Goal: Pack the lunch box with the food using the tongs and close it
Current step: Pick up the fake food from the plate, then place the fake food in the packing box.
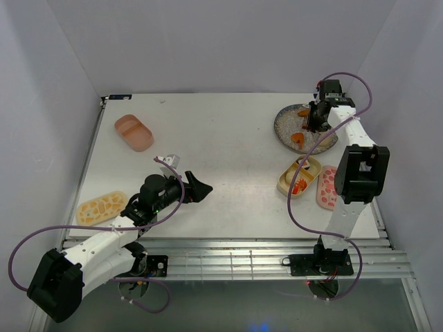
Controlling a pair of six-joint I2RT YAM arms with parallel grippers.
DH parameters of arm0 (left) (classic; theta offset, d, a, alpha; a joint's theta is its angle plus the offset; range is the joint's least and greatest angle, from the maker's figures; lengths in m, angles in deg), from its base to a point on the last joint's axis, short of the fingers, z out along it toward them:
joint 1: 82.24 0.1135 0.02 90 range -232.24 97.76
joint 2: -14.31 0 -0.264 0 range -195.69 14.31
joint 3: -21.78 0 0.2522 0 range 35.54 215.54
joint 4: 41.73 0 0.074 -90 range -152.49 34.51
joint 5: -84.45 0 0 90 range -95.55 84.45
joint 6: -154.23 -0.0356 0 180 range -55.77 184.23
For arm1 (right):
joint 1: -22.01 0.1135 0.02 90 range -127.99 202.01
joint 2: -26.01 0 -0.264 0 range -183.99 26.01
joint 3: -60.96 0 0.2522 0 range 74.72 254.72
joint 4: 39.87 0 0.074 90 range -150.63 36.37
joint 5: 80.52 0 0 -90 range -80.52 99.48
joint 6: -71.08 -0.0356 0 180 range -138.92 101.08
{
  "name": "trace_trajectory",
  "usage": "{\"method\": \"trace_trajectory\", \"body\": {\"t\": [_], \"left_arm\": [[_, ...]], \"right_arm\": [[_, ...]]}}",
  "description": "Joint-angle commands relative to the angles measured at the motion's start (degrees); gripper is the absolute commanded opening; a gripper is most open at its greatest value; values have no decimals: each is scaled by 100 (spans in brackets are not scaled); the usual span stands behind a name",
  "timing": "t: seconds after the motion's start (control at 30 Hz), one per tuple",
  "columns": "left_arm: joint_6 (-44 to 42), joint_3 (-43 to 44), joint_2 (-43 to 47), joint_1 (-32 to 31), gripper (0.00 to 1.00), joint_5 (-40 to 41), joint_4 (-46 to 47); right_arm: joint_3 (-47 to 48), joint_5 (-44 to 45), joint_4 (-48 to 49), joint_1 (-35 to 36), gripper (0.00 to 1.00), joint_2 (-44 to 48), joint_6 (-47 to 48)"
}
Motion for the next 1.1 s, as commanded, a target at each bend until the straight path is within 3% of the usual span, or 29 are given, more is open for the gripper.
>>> {"method": "trace_trajectory", "body": {"t": [0.0,0.4,1.07], "left_arm": [[-51,71,84,-36,98,30,-32],[-34,71,127,-36,98,-5,-23],[2,71,-4,-36,98,-23,-15]], "right_arm": [[-52,20,253,109,33,493,108],[-307,63,104,135,31,1196,-15],[-2670,-15,-203,197,30,3683,-647]]}}
